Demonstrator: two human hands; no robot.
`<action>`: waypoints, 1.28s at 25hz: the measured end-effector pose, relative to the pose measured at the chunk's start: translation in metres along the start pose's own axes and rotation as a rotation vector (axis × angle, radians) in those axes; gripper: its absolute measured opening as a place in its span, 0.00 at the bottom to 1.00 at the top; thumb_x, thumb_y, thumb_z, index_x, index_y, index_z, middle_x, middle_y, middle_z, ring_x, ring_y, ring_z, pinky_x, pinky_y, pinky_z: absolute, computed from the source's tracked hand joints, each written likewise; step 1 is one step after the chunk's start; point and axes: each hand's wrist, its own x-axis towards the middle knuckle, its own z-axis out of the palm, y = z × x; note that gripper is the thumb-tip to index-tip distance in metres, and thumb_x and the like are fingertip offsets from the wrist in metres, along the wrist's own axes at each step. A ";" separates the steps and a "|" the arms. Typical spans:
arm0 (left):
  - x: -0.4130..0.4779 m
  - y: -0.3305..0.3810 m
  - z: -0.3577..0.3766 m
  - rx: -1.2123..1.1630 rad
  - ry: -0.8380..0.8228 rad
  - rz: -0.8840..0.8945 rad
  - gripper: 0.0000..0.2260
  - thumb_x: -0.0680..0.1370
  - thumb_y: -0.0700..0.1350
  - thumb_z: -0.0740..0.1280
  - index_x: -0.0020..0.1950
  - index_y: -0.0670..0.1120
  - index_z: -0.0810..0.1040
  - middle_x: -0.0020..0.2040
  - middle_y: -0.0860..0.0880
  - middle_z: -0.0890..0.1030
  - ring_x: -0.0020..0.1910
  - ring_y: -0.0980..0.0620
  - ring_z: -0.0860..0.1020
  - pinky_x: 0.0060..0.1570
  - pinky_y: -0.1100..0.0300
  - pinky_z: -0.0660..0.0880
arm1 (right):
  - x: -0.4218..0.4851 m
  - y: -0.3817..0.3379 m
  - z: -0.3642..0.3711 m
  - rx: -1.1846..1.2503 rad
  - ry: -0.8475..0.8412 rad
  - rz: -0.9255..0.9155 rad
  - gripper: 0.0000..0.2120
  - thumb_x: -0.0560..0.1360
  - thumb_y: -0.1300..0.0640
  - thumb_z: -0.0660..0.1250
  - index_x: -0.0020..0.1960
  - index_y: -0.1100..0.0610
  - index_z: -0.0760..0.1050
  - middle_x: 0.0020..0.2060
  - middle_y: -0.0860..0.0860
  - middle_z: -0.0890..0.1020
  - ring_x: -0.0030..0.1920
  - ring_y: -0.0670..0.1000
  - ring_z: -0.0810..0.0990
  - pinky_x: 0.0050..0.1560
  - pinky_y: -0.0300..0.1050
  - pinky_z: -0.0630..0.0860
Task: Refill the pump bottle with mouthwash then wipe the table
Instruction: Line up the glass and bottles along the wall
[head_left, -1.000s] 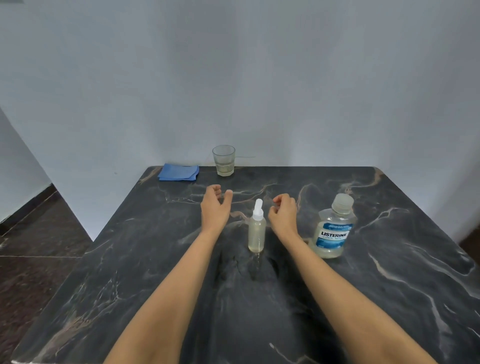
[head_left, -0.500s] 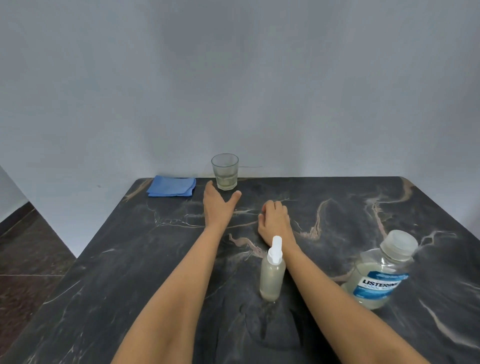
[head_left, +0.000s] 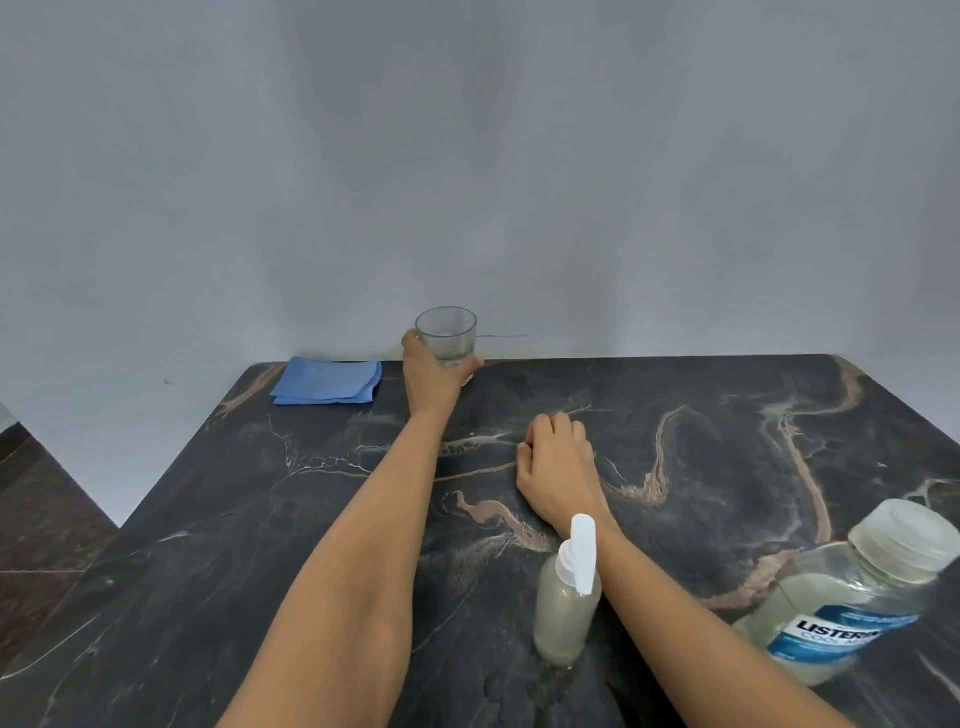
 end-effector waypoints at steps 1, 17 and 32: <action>0.003 0.000 0.002 0.024 0.001 0.015 0.40 0.66 0.47 0.79 0.70 0.41 0.61 0.68 0.43 0.69 0.66 0.45 0.69 0.56 0.60 0.68 | 0.000 0.000 0.000 -0.008 0.004 -0.002 0.09 0.79 0.53 0.55 0.54 0.57 0.70 0.52 0.54 0.73 0.52 0.54 0.70 0.55 0.50 0.71; -0.102 0.017 -0.073 -0.024 0.082 -0.011 0.34 0.65 0.51 0.79 0.66 0.45 0.69 0.61 0.47 0.75 0.59 0.49 0.74 0.56 0.59 0.70 | -0.012 0.000 -0.030 0.477 -0.095 0.088 0.08 0.79 0.63 0.56 0.50 0.56 0.73 0.52 0.51 0.71 0.52 0.50 0.73 0.58 0.47 0.72; -0.282 0.029 -0.154 -0.105 0.051 -0.026 0.37 0.61 0.46 0.82 0.67 0.49 0.71 0.59 0.56 0.76 0.51 0.66 0.75 0.45 0.82 0.66 | -0.148 -0.008 -0.122 1.271 -0.158 0.015 0.18 0.72 0.60 0.61 0.62 0.52 0.70 0.57 0.48 0.79 0.58 0.44 0.77 0.56 0.37 0.75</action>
